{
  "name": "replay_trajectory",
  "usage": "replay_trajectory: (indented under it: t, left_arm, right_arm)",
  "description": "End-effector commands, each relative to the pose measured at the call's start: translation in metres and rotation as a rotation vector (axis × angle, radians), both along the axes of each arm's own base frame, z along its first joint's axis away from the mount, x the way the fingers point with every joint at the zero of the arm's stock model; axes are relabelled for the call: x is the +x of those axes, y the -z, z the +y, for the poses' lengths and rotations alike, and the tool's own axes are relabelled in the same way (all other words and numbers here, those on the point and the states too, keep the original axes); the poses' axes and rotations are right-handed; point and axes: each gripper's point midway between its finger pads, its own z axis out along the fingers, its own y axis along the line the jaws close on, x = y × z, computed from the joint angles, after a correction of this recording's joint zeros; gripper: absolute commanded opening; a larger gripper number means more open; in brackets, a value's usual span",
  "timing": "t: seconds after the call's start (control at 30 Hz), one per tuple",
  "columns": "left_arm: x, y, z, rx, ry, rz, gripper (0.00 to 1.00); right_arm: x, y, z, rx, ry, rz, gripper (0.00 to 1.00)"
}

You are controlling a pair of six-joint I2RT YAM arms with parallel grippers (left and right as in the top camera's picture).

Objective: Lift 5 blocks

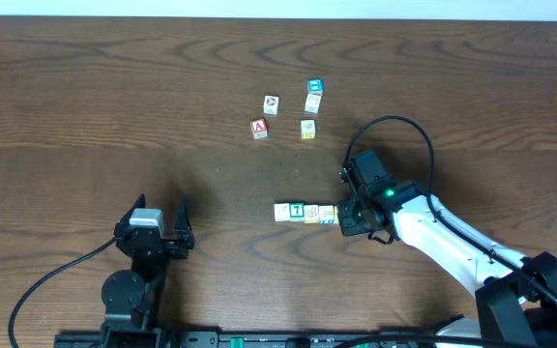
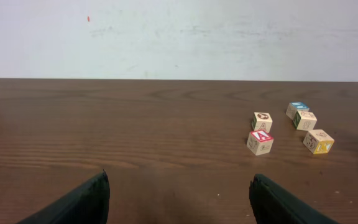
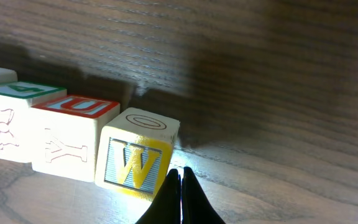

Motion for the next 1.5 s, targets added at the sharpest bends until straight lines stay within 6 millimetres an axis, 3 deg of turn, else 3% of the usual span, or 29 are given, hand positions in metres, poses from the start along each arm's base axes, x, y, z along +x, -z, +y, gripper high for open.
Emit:
replay_trajectory:
  t: [0.0,0.6,0.8,1.13,1.23,1.33,1.4,1.47]
  left_arm:
    - [-0.001,0.015,-0.002,-0.004,0.012,0.052,0.72]
    - [-0.001,0.015,-0.002,-0.004,0.012,0.052,0.73]
    - [-0.001,0.015,-0.002,-0.004,0.012,0.052,0.73]
    - [-0.001,0.015,-0.002,-0.004,0.012,0.052,0.73]
    - [-0.001,0.015,-0.002,-0.004,0.011,0.052,0.72]
    - [-0.001,0.015,-0.002,-0.004,0.011,0.052,0.72]
    - [-0.001,0.015,-0.002,-0.004,0.012,0.052,0.73]
    - [-0.001,0.015,-0.002,-0.004,0.011,0.052,0.73]
  right_arm:
    - [-0.002,-0.003,0.005,0.021,-0.049,-0.008,0.01]
    - [-0.001,-0.003,0.004,0.013,-0.060,-0.014,0.02]
    - [-0.001,-0.002,-0.030,-0.147,0.096,-0.018,0.01]
    - [-0.029,0.001,-0.042,-0.179,0.220,0.098,0.01]
    - [-0.015,-0.008,-0.047,-0.207,0.236,0.045,0.01]
    - [0.014,-0.033,-0.049,-0.212,0.272,-0.037,0.01]
    - [0.036,-0.052,-0.042,-0.172,0.277,-0.100,0.01]
    - [0.058,-0.070,-0.021,-0.078,0.220,-0.156,0.01]
